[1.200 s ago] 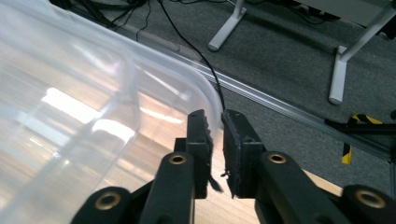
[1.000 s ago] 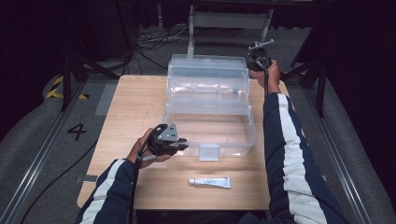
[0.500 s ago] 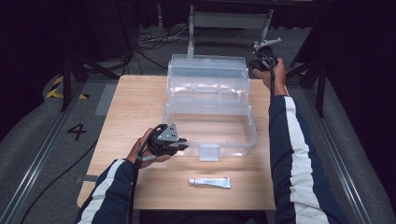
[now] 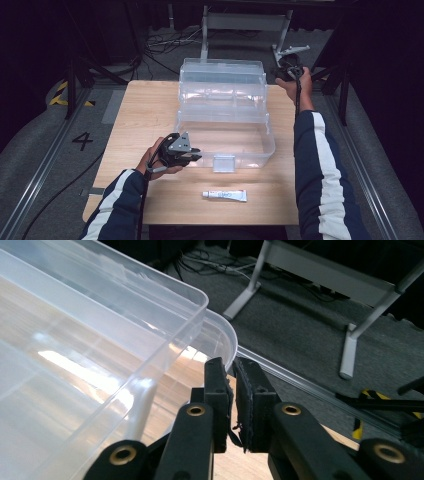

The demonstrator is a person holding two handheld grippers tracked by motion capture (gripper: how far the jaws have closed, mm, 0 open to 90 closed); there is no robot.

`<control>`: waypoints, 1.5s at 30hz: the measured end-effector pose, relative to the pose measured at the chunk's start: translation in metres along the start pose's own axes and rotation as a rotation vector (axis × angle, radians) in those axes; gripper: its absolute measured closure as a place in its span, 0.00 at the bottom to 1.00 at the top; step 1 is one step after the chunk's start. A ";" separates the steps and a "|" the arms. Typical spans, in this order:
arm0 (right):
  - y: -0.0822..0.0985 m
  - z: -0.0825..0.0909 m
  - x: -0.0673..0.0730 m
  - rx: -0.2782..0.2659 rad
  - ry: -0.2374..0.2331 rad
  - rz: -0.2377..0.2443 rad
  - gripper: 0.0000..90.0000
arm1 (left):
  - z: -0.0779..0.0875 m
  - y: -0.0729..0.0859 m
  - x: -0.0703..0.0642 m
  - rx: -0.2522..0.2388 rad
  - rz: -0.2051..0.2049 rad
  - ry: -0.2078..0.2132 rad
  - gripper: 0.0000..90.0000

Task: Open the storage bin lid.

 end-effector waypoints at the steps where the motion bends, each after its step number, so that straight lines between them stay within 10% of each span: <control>1: 0.001 0.002 0.000 0.002 0.003 0.007 0.94 | 0.000 0.000 0.000 0.000 0.000 0.000 0.84; 45: 0.057 0.117 0.044 -0.072 -0.154 0.112 0.90 | 0.000 0.000 0.000 0.004 0.001 -0.001 0.84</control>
Point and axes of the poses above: each handheld gripper's, and its own axes: z roughly backward along the jaws, y roughly out of its underside, x roughly to its left, the point moved 3 cm from there along -z, roughly forward along the jaws, and after that the axes turned 7 degrees about -x, right-handed, at the moved point
